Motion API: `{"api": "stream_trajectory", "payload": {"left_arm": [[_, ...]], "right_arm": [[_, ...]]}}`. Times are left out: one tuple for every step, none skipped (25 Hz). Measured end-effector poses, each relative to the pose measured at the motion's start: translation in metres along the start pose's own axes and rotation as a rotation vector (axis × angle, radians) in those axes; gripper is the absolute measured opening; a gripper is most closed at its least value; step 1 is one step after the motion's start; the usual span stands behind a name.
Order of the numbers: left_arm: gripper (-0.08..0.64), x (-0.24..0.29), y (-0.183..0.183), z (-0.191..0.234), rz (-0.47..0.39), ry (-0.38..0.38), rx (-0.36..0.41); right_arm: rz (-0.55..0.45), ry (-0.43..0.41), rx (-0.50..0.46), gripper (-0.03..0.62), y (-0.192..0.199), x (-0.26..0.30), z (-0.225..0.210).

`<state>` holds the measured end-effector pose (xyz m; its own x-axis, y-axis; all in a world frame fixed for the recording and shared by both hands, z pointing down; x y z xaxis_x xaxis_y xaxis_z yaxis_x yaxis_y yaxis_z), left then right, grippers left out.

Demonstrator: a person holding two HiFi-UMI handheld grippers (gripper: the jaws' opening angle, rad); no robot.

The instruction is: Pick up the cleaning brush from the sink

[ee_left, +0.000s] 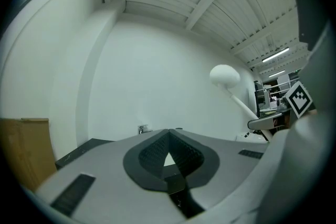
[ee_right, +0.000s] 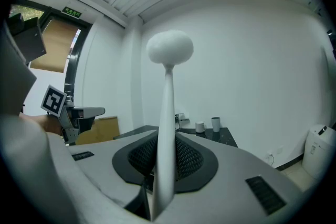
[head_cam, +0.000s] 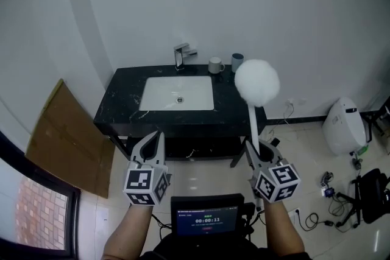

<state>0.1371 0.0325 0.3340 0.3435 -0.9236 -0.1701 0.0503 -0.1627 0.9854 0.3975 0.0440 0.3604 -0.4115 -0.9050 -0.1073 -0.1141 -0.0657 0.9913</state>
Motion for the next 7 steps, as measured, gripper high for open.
{"api": "stream_trajectory", "payload": {"left_arm": [[0.012,-0.0019,-0.0008,-0.0013,-0.001,-0.003,-0.002],[0.012,-0.0039,-0.0015,-0.0031,-0.002,-0.003,-0.002],[0.014,-0.0053,-0.0021,-0.0046,-0.002,-0.004,0.001],[0.012,-0.0058,-0.0029,-0.0055,-0.003,-0.004,0.007],[0.012,-0.0056,-0.0037,-0.0059,-0.006,-0.005,0.012],[0.014,-0.0053,-0.0046,-0.0063,-0.008,-0.005,0.014],[0.012,-0.0048,-0.0054,-0.0067,-0.011,-0.005,0.014]], "right_arm": [[0.000,0.000,0.000,0.041,-0.0009,-0.0015,0.0000],[0.001,-0.001,-0.001,0.043,-0.0017,-0.0032,0.0000],[0.001,-0.001,-0.001,0.041,-0.0026,-0.0043,-0.0003],[0.000,0.000,-0.001,0.043,-0.0035,-0.0048,-0.0008],[-0.002,0.000,0.000,0.043,-0.0045,-0.0048,-0.0014],[-0.005,0.001,0.000,0.043,-0.0055,-0.0046,-0.0020],[-0.008,0.002,0.001,0.042,-0.0066,-0.0044,-0.0025]]}}
Point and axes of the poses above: the fingertips, and each gripper's own axes: x forward along the fingers, z to its left, y out of its underside, the point moved 1 cm from there along -x, backward along the fingers, and after that the axes turned 11 degrees about -z, right-handed, at the moved point
